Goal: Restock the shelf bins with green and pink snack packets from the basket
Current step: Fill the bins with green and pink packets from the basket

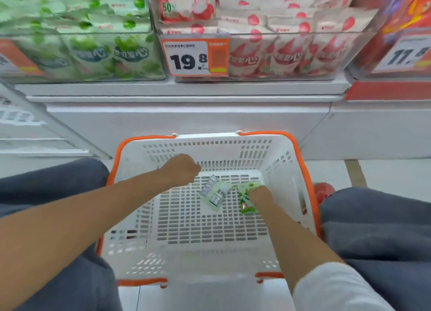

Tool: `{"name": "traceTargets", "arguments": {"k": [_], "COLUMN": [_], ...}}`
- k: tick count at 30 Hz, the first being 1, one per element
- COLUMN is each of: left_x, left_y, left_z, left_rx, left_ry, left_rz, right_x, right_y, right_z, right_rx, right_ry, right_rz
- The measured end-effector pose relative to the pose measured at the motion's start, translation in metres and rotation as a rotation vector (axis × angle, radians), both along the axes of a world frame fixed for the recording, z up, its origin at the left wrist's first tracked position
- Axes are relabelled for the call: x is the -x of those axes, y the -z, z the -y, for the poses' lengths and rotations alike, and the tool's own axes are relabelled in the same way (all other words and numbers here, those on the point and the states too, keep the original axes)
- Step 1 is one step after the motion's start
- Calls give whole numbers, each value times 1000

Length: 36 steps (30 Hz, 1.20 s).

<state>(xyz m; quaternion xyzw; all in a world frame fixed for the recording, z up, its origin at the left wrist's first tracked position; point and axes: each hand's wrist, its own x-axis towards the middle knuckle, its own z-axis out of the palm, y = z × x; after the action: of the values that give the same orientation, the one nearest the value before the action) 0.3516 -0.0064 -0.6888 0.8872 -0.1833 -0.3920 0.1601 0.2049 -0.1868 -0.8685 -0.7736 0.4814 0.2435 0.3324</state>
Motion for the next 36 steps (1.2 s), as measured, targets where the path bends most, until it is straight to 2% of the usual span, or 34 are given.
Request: {"name": "traceTargets", "arguments": {"k": [5, 8, 10, 14, 16, 20, 24, 27, 33, 36], "left_x": [-1, -3, -2, -2, 2, 5, -17, -42, -89, -124], "left_y": [13, 14, 12, 4, -6, -35, -78, -117, -171, -182], "left_z": [-4, -8, -8, -9, -9, -13, -30, -55, -102, -124], "left_rx": [-42, -45, -23, 54, 96, 221, 528, 673, 746, 782], "left_ry": [-37, -52, -51, -58, -77, -125, -304, -399, -529, -593], "left_rz": [-62, -79, -86, -58, 3, 55, 327, 524, 788, 869], "right_x": [2, 3, 5, -6, -22, -53, -86, -114, -177, -217], "right_y": [47, 42, 31, -30, -79, -201, -292, -328, -375, -397], "right_z": [-5, -4, -4, -11, -19, -51, -85, -104, -149, -169], "right_rx": [148, 54, -58, -236, -397, -535, -709, -727, -663, -460], "right_ry": [71, 64, 141, 257, 321, 170, 55, 36, -98, -180], "right_rz": [-63, -83, 4, 168, 303, 610, 839, 945, 1045, 1104]}}
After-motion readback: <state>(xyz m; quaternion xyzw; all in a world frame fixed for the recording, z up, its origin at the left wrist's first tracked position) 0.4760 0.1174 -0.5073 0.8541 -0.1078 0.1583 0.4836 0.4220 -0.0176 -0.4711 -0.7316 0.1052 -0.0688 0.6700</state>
